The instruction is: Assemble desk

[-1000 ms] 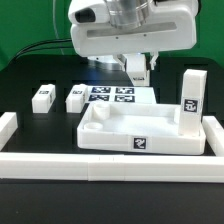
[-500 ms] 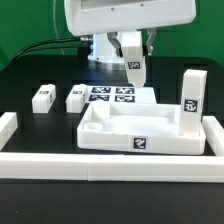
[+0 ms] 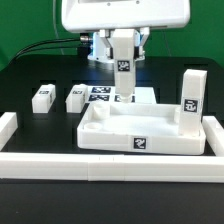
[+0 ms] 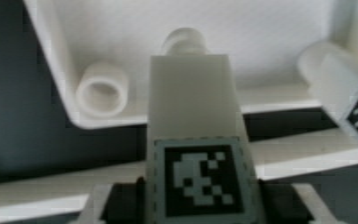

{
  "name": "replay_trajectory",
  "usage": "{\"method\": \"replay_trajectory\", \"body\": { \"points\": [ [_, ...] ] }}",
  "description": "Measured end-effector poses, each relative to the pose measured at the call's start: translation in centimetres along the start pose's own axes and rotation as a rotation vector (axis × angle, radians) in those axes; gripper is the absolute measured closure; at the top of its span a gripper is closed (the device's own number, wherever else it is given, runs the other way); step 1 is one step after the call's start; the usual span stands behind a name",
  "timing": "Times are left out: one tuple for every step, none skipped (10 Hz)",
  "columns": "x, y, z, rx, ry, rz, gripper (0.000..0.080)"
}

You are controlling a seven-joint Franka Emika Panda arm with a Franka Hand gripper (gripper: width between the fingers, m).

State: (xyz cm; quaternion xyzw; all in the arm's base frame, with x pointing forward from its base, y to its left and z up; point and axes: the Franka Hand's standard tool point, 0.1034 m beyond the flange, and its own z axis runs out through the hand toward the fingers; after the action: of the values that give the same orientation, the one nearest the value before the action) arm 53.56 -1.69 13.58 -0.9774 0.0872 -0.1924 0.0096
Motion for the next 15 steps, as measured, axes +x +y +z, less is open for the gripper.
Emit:
{"method": "replay_trajectory", "body": {
  "points": [
    [0.3, 1.4, 0.3, -0.028, 0.059, 0.001, 0.0512],
    [0.8, 3.0, 0.6, -0.058, 0.118, 0.004, 0.0512],
    [0.9, 3.8, 0.7, -0.059, 0.107, 0.021, 0.0512],
    [0.9, 3.6, 0.7, -0.055, 0.106, 0.021, 0.0512],
    [0.8, 3.6, 0.7, -0.055, 0.104, 0.02, 0.0512],
    [0.7, 3.8, 0.8, -0.058, 0.103, 0.023, 0.0512],
    [1.3, 6.1, 1.4, -0.077, 0.102, 0.025, 0.0512],
    [1.9, 6.8, 2.0, -0.079, 0.11, 0.039, 0.0512],
    [2.3, 6.6, 2.6, -0.077, 0.117, 0.033, 0.0512],
    [2.2, 6.5, 2.6, -0.075, 0.114, 0.033, 0.0512],
    [2.2, 6.5, 2.6, -0.076, 0.113, 0.033, 0.0512],
    [2.1, 6.5, 2.6, -0.076, 0.113, 0.033, 0.0512],
    [2.1, 6.5, 2.7, -0.075, 0.112, 0.034, 0.0512],
    [1.8, 5.9, 3.2, -0.069, 0.105, 0.038, 0.0512],
    [2.0, 4.6, 3.5, -0.056, 0.106, 0.039, 0.0512]
  ]
}}
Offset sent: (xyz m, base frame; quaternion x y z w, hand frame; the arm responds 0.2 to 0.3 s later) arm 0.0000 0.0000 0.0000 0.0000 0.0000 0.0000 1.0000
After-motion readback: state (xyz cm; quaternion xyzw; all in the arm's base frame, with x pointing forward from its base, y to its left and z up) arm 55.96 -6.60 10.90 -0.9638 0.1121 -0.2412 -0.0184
